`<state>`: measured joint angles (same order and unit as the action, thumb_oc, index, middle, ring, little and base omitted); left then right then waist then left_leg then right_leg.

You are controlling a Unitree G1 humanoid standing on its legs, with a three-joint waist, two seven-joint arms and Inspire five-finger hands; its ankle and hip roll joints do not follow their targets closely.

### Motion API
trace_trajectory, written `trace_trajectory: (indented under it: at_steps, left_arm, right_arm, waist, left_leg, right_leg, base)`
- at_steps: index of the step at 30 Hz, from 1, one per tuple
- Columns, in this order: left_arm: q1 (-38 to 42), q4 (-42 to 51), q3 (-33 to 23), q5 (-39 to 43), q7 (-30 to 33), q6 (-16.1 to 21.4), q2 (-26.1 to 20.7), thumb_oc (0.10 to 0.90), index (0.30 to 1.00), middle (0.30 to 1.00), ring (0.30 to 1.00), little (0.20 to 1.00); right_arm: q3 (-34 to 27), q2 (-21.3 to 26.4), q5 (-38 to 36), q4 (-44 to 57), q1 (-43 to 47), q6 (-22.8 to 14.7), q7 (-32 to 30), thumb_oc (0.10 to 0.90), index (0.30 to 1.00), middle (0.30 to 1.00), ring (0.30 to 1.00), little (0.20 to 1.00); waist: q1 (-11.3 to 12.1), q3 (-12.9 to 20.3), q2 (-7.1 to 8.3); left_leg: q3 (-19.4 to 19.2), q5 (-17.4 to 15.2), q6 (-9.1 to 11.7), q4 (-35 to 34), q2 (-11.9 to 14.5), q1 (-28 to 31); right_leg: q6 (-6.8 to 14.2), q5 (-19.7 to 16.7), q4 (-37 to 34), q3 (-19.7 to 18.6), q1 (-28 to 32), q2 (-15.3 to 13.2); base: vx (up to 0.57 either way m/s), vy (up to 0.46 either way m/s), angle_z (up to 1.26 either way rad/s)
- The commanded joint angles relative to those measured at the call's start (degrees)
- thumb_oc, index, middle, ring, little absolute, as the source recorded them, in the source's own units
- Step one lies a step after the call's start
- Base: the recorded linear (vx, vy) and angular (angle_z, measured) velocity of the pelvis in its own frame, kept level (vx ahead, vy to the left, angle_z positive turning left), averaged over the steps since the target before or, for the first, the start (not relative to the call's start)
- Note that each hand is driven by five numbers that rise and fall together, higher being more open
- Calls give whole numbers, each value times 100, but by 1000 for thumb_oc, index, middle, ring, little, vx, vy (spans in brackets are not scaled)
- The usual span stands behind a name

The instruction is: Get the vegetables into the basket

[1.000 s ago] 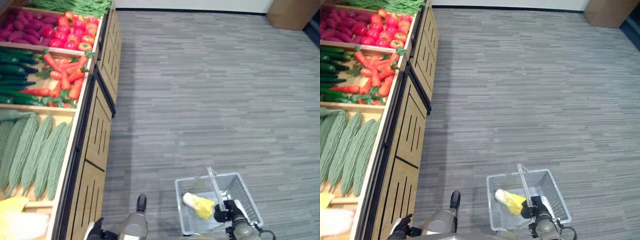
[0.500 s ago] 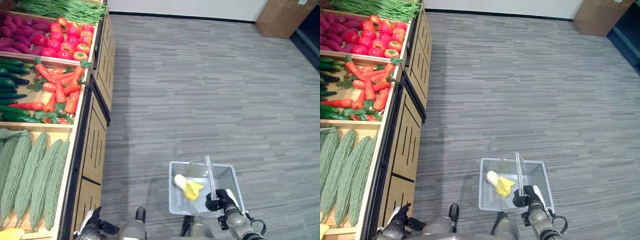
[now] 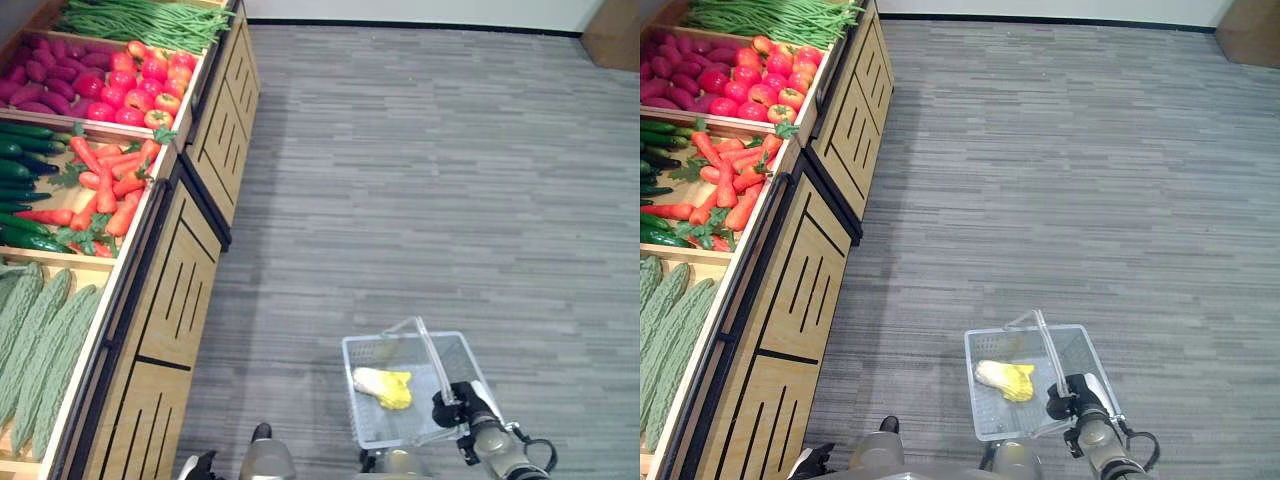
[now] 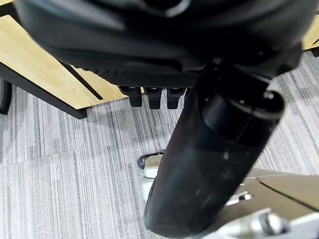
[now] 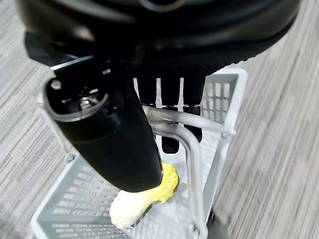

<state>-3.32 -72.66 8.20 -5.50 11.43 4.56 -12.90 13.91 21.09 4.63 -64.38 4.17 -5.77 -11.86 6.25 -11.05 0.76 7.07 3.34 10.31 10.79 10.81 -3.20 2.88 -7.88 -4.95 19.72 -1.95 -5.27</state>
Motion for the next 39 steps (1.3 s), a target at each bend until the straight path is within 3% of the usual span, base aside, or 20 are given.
trace_trajectory:
  at_steps: [1,4,7,11,14,17,21,22,24,25,26,30,32,33,35,36,37,39]
  left_arm:
    - [249,42,-122,352,203,30,-106,900,1000,1000,1000,1000]
    - [236,68,-209,513,241,25,-50,900,1000,1000,1000,1000]
    - [159,70,-299,661,204,29,54,900,1000,1000,1000,1000]
    - [69,82,-226,565,222,37,81,900,1000,1000,1000,1000]
    - [32,39,-237,497,187,34,31,900,1000,1000,1000,1000]
    - [-19,1,-261,421,167,18,-15,900,1000,1000,1000,1000]
    - [132,-56,-183,276,153,21,-168,900,1000,1000,1000,1000]
    - [220,59,-112,279,184,16,-237,900,1000,1000,1000,1000]
    - [359,318,112,120,247,20,-361,900,1000,1000,1000,1000]
    - [441,482,152,156,272,17,-441,900,1000,1000,1000,1000]
    - [495,546,186,196,267,39,-472,900,1000,1000,1000,1000]
    - [558,494,203,171,269,52,-475,900,1000,1000,1000,1000]
    - [602,353,221,82,271,61,-461,900,1000,1000,1000,1000]
    - [640,172,201,46,263,72,-449,900,1000,1000,1000,1000]
    - [636,120,183,57,272,84,-427,900,1000,1000,1000,1000]
    - [640,17,160,73,288,71,-399,900,1000,1000,1000,1000]
    - [607,16,143,71,337,58,-387,900,1000,1000,1000,1000]
    - [525,-73,92,94,373,36,-341,900,1000,1000,1000,1000]
  right_arm:
    - [-161,272,-69,73,20,-280,-274,400,300,300,300,300]
    - [-219,251,-100,-62,-44,-253,-277,400,300,300,300,300]
    - [-329,201,-177,-244,-185,-213,-271,400,300,300,300,300]
    - [-277,161,-145,-302,-155,-215,-314,400,300,300,300,300]
    - [-231,132,-104,-228,-84,-227,-299,400,300,300,300,300]
    - [-220,89,-77,-180,-73,-228,-286,400,300,300,300,300]
    - [-296,-27,-94,-233,-18,-198,-310,400,300,300,300,300]
    - [-290,-77,-134,-261,54,-170,-309,400,300,300,300,300]
    - [-251,-125,-172,-280,218,-154,-302,400,300,300,300,300]
    - [-212,-166,-168,-214,228,-143,-283,400,300,300,300,300]
    - [-219,-168,-150,-146,198,-133,-282,400,300,300,300,300]
    - [-232,-193,-190,-132,165,-143,-296,400,300,300,300,300]
    - [-257,-210,-216,-166,132,-149,-271,400,300,300,300,300]
    - [-286,-234,-240,-171,74,-151,-261,400,300,300,300,300]
    - [-307,-239,-248,-192,44,-152,-248,400,300,300,300,300]
    - [-353,-247,-274,-242,0,-161,-217,400,300,300,300,300]
    - [-346,-249,-275,-242,15,-176,-233,400,300,300,300,300]
    - [-281,-225,-288,-234,40,-213,-193,400,300,300,300,300]
  waist:
    - [88,-86,108]
    - [143,-142,108]
    - [252,-69,102]
    - [414,36,29]
    - [498,74,49]
    - [523,181,124]
    - [526,314,388]
    - [537,321,482]
    - [495,226,500]
    - [414,101,379]
    - [302,4,292]
    - [196,-47,256]
    - [82,-31,325]
    - [-42,-16,364]
    - [-82,-15,379]
    - [-84,19,405]
    - [-112,44,419]
    - [-87,142,356]
  left_leg:
    - [-189,249,-235,286,-350,-366]
    - [-306,352,-243,413,-375,-542]
    - [-677,308,-391,-487,-444,-948]
    - [-911,991,-309,-1423,-459,-1365]
    - [-909,1131,-279,-1447,-465,-1348]
    - [-935,994,-402,-1466,-477,-1204]
    - [-1136,654,-708,-1218,-678,-1104]
    - [-1181,474,-847,-1134,-791,-1056]
    - [-1207,236,-1076,-1076,-970,-868]
    - [-1089,85,-1202,-1051,-1040,-581]
    - [-933,-18,-1237,-1106,-1069,-318]
    - [-679,-169,-1161,-1041,-1044,-152]
    - [-373,-403,-1016,-924,-1031,-24]
    - [-72,-596,-912,-829,-988,99]
    - [75,-683,-864,-774,-966,169]
    - [280,-734,-785,-745,-892,235]
    - [354,-745,-764,-774,-862,260]
    - [608,-614,-610,-933,-555,327]
  right_leg:
    - [305,585,492,123,98,-392]
    - [264,661,359,256,328,-333]
    - [364,703,99,454,553,-310]
    - [414,876,15,318,759,-102]
    - [402,1044,120,126,904,-18]
    - [441,1164,240,35,976,-48]
    - [621,1150,624,-115,993,-389]
    - [714,994,1048,-207,823,-545]
    - [893,456,2166,-415,286,-727]
    - [951,-45,2976,-466,-111,-780]
    - [881,-183,2868,-344,-383,-950]
    - [830,-32,2212,-479,-495,-1010]
    - [886,-129,1150,-1026,-616,-1126]
    - [966,-364,634,-1570,-728,-1223]
    - [1012,-462,576,-1756,-754,-1227]
    - [1035,-209,683,-1707,-660,-1121]
    - [1016,-188,706,-1569,-623,-1081]
    - [825,136,729,-1290,-532,-747]
  base:
    - [132,-166,33]
    - [135,-121,34]
    - [198,-20,44]
    - [248,73,21]
    - [266,121,-47]
    - [225,151,-55]
    - [236,257,-18]
    - [246,406,-27]
    - [238,415,-22]
    - [384,292,5]
    - [411,184,29]
    - [257,-103,65]
    - [403,-311,91]
    - [355,-274,76]
    - [314,-243,83]
    - [334,-303,144]
    - [300,-328,144]
    - [274,-428,129]
